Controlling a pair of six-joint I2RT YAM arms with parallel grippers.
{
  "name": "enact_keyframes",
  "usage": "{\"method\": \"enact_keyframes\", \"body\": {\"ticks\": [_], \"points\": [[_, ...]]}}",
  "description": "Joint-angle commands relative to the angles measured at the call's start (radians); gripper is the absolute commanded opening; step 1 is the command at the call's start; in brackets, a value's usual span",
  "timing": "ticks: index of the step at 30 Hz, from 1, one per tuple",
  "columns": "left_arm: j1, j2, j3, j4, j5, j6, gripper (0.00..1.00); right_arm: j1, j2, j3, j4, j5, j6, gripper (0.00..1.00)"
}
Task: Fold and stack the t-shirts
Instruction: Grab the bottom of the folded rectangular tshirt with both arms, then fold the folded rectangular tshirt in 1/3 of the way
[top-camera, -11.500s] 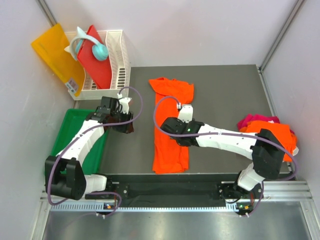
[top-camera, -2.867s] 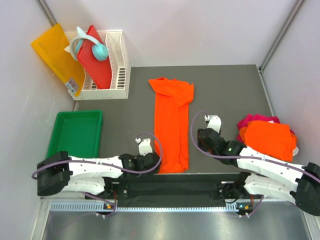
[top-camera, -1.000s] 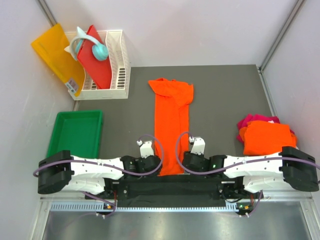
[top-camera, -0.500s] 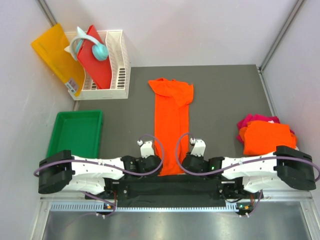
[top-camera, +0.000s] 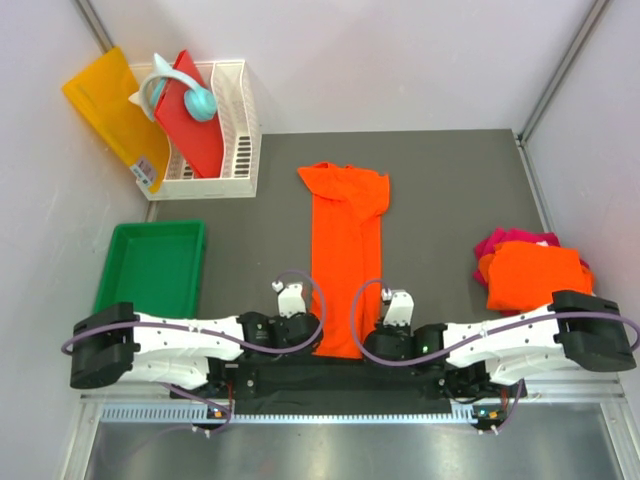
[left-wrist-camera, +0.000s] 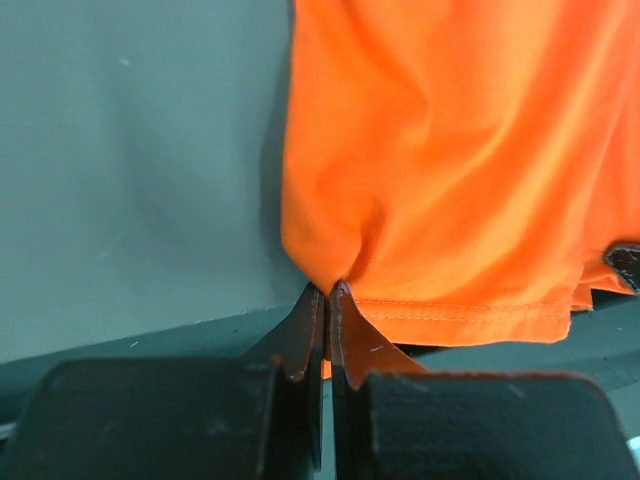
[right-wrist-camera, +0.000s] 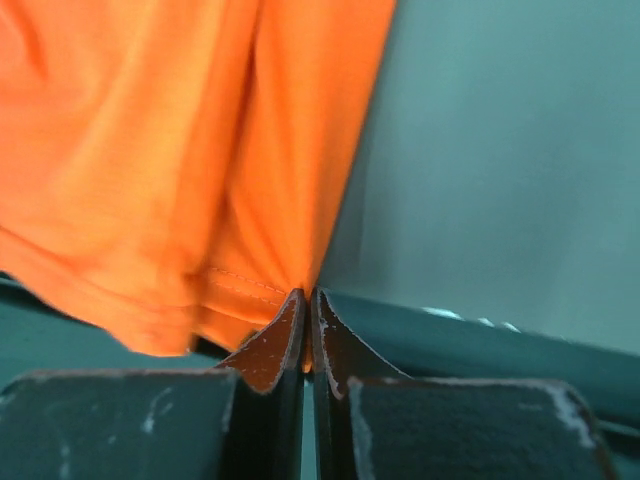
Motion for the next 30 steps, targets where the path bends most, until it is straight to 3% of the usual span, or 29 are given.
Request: {"method": "enact_keyframes", "body": {"ticks": [1,13,17,25,30], "points": [[-0.006,-0.075,0.093,-0.163,-0.110,0.045,0.00,0.039,-0.047,0.088,-0.267,0.080,0.057,0.00],[-0.006,-0.121,0.161,-0.250,-0.187,0.045,0.00,0.013,-0.093,0.170,-0.394,0.207,0.046,0.00],[-0.006,-0.108,0.198,-0.269,-0.234,0.068,0.00,-0.036,-0.113,0.206,-0.391,0.241,-0.033,0.00],[0.002,-0.016,0.301,-0.244,-0.386,0.184,0.00,-0.251,-0.123,0.251,-0.229,0.241,-0.328,0.00],[0.108,0.038,0.356,-0.189,-0.362,0.305,0.00,-0.395,-0.086,0.281,-0.128,0.207,-0.474,0.00]]}}
